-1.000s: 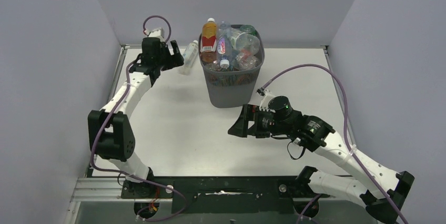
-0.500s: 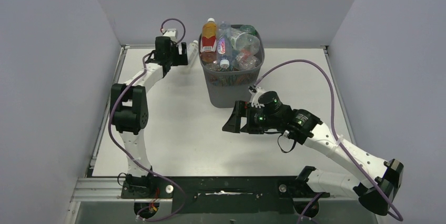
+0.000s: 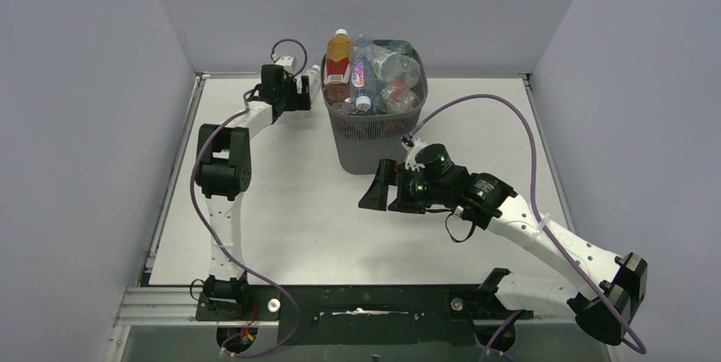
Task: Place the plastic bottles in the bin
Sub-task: Pick up the plastic bottle at the center of the board.
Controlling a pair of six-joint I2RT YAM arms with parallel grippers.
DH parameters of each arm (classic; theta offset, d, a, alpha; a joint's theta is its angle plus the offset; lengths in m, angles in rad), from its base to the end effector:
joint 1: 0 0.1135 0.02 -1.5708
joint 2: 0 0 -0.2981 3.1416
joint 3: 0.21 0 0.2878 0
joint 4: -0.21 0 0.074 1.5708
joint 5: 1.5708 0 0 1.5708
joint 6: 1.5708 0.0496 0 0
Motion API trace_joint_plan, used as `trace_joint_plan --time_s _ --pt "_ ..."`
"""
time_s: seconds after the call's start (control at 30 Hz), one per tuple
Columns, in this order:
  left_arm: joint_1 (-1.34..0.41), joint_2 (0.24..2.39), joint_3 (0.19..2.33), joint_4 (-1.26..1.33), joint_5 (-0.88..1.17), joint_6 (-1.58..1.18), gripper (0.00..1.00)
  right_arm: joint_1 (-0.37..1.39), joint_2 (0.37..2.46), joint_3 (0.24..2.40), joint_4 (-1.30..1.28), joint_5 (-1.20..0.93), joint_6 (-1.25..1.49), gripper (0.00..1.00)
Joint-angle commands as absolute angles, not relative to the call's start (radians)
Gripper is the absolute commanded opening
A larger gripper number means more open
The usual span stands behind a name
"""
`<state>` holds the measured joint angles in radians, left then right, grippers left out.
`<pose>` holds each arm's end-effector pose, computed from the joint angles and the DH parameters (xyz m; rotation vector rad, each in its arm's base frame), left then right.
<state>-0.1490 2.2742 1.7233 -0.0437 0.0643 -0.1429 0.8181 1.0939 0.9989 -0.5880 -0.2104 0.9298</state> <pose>0.5794 -0.0902 0.1754 0.0438 2.1732 -0.2370 0.1730 0.1998 0.3340 0.0143 2.5117 1.0849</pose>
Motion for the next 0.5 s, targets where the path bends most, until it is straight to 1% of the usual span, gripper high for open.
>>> trace_joint_plan --time_s 0.0,0.1,0.2,0.3,0.4,0.47 --pt "-0.146 2.299 1.782 0.011 0.094 -0.156 0.82 0.812 1.098 1.055 -0.542 -0.222 0.937 0.98" --pt "-0.147 2.302 1.772 0.015 0.090 -0.167 0.77 0.811 1.098 1.055 -0.545 -0.219 0.940 0.98" --pt "-0.149 2.292 1.757 0.007 0.086 -0.179 0.62 0.813 1.098 1.058 -0.546 -0.218 0.945 0.98" --pt "-0.147 2.261 1.736 -0.005 0.076 -0.207 0.52 0.814 1.092 1.064 -0.550 -0.213 0.949 0.98" --pt "-0.147 2.202 1.713 -0.054 0.072 -0.247 0.45 0.816 1.078 1.071 -0.556 -0.208 0.953 0.98" --pt "-0.149 2.149 1.692 -0.093 0.073 -0.264 0.42 0.816 1.068 1.078 -0.564 -0.202 0.950 0.98"
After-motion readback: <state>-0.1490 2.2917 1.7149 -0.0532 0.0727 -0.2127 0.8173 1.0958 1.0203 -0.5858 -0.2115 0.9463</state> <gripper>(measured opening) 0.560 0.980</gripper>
